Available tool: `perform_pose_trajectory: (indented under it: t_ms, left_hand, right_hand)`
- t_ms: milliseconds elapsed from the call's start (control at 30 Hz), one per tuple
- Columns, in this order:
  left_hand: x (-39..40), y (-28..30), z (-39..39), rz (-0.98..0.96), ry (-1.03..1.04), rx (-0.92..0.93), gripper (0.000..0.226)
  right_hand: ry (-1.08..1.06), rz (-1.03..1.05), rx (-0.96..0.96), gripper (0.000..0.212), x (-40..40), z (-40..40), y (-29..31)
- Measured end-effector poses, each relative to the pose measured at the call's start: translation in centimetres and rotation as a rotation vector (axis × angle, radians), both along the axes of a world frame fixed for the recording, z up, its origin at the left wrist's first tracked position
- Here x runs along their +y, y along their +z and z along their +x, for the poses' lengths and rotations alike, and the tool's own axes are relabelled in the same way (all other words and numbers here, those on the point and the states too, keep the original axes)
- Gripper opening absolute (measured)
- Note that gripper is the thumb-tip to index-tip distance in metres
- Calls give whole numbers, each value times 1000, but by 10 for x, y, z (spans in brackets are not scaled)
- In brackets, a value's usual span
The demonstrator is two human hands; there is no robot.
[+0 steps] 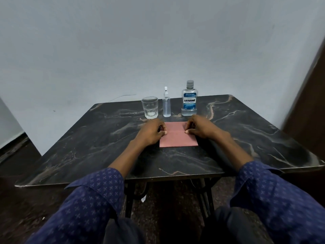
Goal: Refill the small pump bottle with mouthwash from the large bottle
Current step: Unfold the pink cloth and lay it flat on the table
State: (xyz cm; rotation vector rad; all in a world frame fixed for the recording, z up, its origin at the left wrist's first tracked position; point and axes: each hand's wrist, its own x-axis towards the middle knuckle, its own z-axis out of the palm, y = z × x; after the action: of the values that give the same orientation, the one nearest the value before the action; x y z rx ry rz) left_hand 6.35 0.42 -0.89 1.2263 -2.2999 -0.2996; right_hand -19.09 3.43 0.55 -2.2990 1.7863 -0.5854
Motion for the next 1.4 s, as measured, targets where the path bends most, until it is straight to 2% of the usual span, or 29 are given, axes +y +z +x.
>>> perform_pose_trajectory:
  t_ms: [133, 233, 300, 367, 433, 500, 600, 633, 700, 767, 800, 900, 1000, 1100, 1200, 1267, 1333, 1400]
  left_hand:
    - [4, -5, 3, -22, -12, 8, 23]
    - [5, -4, 2, -38, -17, -43, 42]
    - [4, -3, 1, -62, -32, -76, 48]
    - [4, -1, -3, -68, -58, -76, 46]
    - [6, 4, -6, -39, -91, 22, 34]
    - [7, 13, -8, 82, -110, 230, 22]
    - [9, 30, -6, 272, -59, 530, 25]
    - [9, 34, -5, 292, -36, 609, 27]
    - [10, 38, -2, 338, 20, 738, 29]
    - [11, 37, 6, 380, 94, 807, 28]
    - [11, 35, 12, 390, 130, 809, 26]
    - [8, 27, 37, 413, 212, 746, 23]
    - [8, 21, 64, 454, 233, 705, 27]
    - [7, 21, 90, 448, 194, 755, 40]
    - [0, 21, 118, 428, 156, 687, 30]
    - [-7, 19, 132, 434, 162, 651, 23]
    - [-17, 16, 138, 437, 214, 694, 29]
    - [-28, 10, 139, 469, 274, 786, 35]
  right_hand:
    - [-56, -62, 53, 16, -3, 6, -3]
    - [-69, -99, 138, 6, -2, 11, -2]
    - [-67, -119, 84, 1, 2, 8, 0]
    - [-9, -136, -50, 8, 9, 5, 6]
    - [79, -149, -184, 5, 17, 5, 16]
    - [107, -201, -329, 3, 19, 8, 26]
    - [-32, -241, -605, 20, 15, 18, 36]
    - [-78, -187, -707, 29, 13, 22, 37]
    - [-75, 70, -943, 39, 7, 31, 34]
    - [-22, 344, -1078, 29, 1, 43, 26]
    - [-19, 407, -1104, 20, -1, 49, 22]
    - [-91, 443, -1230, 4, -11, 73, 14]
    - [-135, 445, -1240, 8, -25, 99, 17]
    - [-129, 384, -1074, 15, -40, 127, 22]
    - [-70, 347, -969, 35, -53, 150, 29]
    - [-44, 336, -1017, 47, -61, 166, 32]
    - [-53, 347, -1161, 52, -70, 180, 31]
    - [-61, 436, -1204, 37, -78, 194, 26]
